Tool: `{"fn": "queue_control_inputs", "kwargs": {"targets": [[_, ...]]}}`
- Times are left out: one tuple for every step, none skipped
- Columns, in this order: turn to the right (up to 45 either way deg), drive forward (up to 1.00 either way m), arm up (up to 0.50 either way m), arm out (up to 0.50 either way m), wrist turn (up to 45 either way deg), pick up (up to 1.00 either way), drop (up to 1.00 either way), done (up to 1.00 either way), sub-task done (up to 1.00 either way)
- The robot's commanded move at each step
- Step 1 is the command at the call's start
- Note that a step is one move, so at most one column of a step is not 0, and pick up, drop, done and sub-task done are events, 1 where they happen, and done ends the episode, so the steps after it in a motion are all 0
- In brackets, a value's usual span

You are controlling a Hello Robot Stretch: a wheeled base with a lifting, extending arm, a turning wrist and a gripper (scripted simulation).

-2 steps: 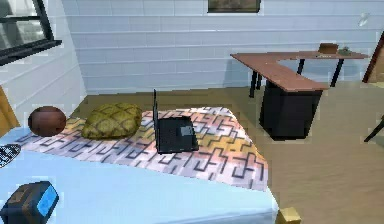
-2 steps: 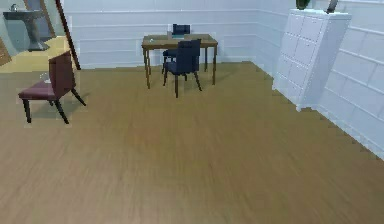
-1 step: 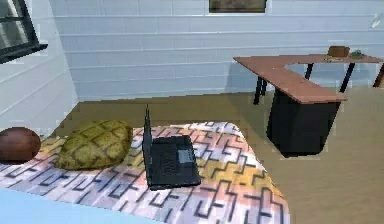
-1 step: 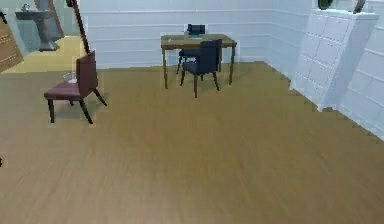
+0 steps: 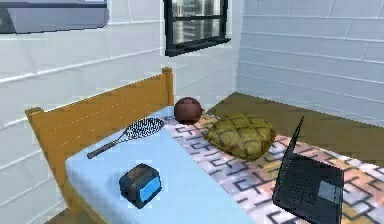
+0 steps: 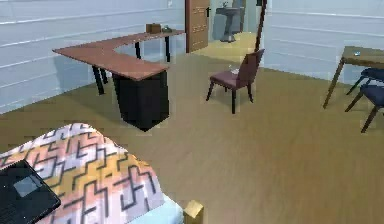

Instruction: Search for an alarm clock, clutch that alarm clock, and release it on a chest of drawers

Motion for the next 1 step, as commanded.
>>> {"fn": "queue_control_inputs", "kwargs": {"targets": [[-45.0,0.0,0.0,0.0,0.0,0.0,0.0,0.0,0.0]]}}
